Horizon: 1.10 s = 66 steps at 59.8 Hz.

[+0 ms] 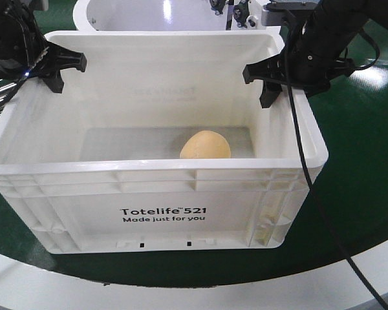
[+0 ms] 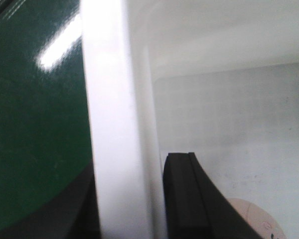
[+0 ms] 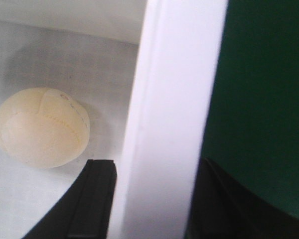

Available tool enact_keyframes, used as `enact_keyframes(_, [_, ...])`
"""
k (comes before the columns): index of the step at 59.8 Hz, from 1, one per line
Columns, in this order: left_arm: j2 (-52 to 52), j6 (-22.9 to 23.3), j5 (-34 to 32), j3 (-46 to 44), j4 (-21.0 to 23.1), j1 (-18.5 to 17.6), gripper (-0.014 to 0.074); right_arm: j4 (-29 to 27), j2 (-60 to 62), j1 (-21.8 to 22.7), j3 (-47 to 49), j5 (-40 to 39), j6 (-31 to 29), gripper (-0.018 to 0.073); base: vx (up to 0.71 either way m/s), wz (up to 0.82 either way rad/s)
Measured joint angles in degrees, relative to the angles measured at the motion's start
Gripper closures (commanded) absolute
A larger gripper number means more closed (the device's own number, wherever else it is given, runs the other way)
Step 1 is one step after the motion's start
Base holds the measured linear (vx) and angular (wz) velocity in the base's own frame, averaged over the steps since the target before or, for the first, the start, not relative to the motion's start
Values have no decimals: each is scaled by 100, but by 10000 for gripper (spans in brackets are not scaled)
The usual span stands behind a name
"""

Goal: Place moving items into box and shelve
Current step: 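Grip the tote's near-side rims with both grippers, then lift the white tote off the conveyor with both grippers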

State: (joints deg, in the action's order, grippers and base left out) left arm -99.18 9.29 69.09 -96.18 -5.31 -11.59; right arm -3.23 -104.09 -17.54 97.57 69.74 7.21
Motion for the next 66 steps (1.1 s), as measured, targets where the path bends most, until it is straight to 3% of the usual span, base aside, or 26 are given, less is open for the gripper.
enact_keyframes(25, [467, -200, -385, 0, 157, 11, 604, 43, 721, 0, -22, -376, -34, 564, 0, 0])
enact_keyframes(44, [989, -515, -403, 11, 118, 11, 603, -114, 836, 0, -22, -134, -57, 564, 0, 0])
enact_keyframes(66, [1276, -564, -364, 40, 156, 11, 603, -163, 1155, 0, -22, -190, -57, 564, 0, 0])
